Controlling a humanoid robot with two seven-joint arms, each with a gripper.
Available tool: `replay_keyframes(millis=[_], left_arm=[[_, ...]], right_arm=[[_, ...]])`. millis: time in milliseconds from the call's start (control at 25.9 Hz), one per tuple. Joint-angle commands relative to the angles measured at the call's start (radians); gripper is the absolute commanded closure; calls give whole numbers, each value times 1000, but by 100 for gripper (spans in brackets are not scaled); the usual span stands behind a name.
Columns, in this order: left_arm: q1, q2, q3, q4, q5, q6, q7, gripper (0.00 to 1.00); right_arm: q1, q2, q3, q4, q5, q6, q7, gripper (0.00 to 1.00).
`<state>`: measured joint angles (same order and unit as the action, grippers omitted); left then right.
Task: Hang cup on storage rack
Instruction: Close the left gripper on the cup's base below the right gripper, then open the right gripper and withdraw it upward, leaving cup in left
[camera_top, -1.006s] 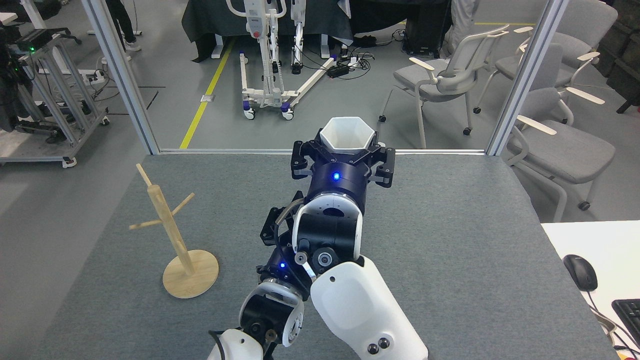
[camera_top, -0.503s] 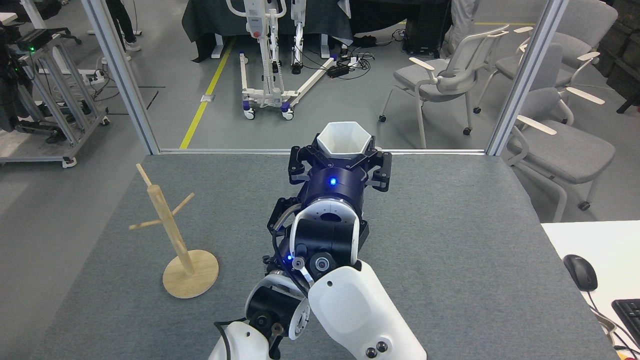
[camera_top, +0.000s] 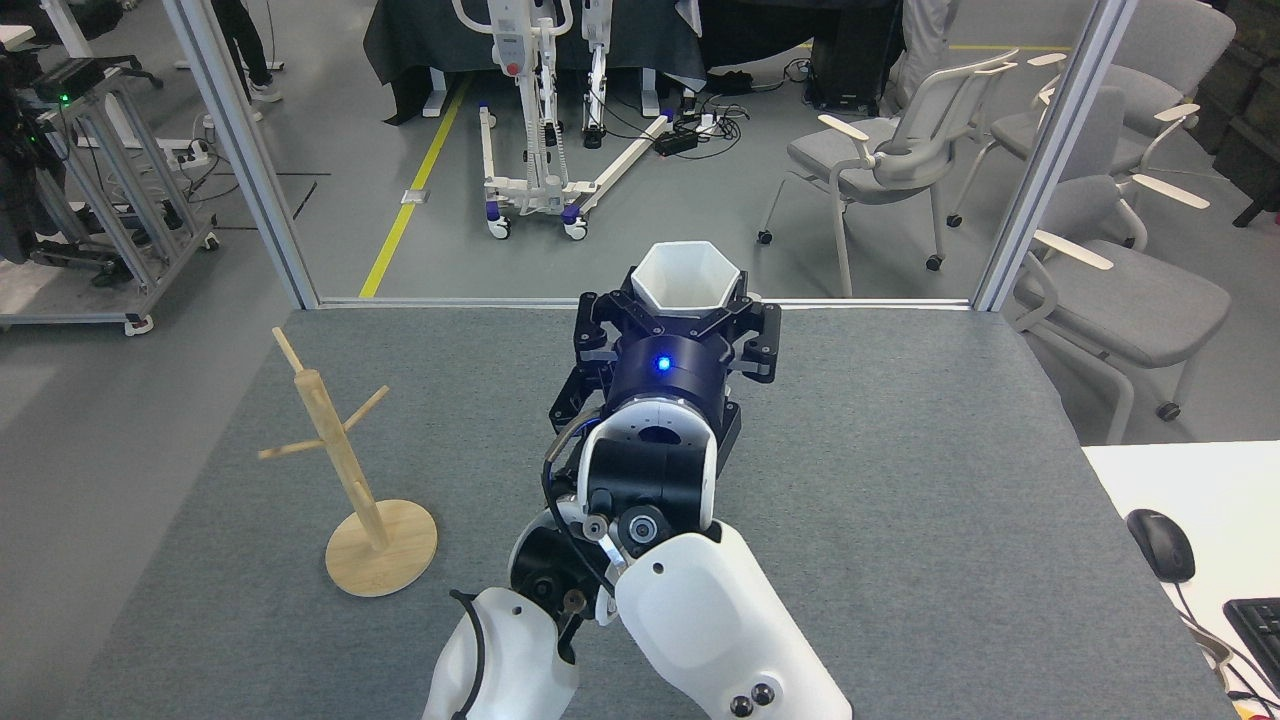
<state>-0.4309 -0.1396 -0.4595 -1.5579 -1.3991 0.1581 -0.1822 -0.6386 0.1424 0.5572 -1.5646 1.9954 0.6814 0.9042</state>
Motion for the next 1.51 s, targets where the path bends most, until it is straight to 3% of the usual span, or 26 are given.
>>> replay_keyframes(millis=[0, 425, 657, 773, 967, 1044, 1083, 1160, 1199, 1354, 1470], left_arm=[[-45, 0, 5, 58, 3, 17, -2, 6], [-131, -3, 12, 193, 28, 24, 7, 6], [-135, -3, 10, 205, 43, 21, 38, 42], [-135, -2, 9, 200, 43, 21, 39, 49], [-126, 0, 1, 188, 43, 3, 41, 74], [-126, 2, -1, 183, 43, -14, 41, 88], [-126, 2, 1, 183, 43, -23, 41, 88], [-126, 2, -1, 182, 43, -25, 41, 90], [-126, 2, -1, 182, 42, -25, 41, 91], [-124, 2, 1, 182, 42, -25, 44, 92], [-123, 2, -1, 179, 42, -25, 66, 99]], right_arm=[[1, 0, 0, 0, 0, 1, 2, 78], [1, 0, 0, 1, 0, 1, 2, 78], [2, 0, 0, 3, 0, 1, 2, 75], [2, 0, 0, 1, -1, 1, 2, 71], [2, 0, 0, 3, -1, 1, 2, 67], [2, 0, 0, 1, -1, 1, 2, 57], [4, 0, 0, 1, -1, 1, 2, 48], [2, 2, 0, 1, -1, 1, 2, 8], [1, 5, 1, 0, -1, 1, 1, 1], [-45, 9, 9, -9, 0, 0, -10, 1], [-179, 19, 3, -15, 2, 3, -31, 1]])
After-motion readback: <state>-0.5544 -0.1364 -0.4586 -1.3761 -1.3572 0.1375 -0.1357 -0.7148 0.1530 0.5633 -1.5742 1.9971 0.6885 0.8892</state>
